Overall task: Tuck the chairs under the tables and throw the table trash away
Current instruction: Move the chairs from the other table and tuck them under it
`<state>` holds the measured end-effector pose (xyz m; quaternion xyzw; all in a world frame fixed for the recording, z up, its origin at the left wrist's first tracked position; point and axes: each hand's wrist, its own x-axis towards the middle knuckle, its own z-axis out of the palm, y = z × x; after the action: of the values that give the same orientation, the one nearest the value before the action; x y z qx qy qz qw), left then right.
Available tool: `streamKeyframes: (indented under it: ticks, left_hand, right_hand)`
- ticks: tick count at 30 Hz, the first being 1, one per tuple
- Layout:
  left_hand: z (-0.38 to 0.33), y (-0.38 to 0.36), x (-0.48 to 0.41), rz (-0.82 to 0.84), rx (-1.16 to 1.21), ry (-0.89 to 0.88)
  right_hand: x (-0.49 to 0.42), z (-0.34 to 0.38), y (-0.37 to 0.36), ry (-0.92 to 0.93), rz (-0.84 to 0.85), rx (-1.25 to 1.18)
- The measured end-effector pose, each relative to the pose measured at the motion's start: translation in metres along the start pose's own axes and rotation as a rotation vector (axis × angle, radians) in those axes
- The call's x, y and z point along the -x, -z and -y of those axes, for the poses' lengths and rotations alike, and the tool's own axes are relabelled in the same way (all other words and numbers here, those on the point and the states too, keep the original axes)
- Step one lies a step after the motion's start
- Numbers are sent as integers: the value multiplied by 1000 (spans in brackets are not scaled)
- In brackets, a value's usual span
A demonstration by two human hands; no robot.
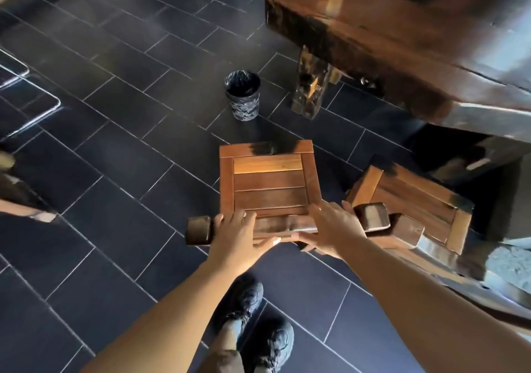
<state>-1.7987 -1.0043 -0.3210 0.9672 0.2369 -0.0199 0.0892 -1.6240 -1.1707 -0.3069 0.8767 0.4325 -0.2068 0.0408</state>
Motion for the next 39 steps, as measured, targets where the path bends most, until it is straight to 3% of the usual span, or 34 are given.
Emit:
streamKeyframes:
  ticks: [4,11,22,39]
  left_hand:
    - [2,-10,-4,6,23,38]
    - [-1,-26,-8,-141,-21,92]
    - [7,-26,-24,-138,8,74]
    - [37,-16,-82,-112,9,-169]
  right_hand:
    - [0,-7,-11,1,-116,97]
    - [-6,-10,-24,9,-298,30]
    - [-10,-1,-17,-96,-248,-56]
    - [-17,25,-6,-355,-223,-177]
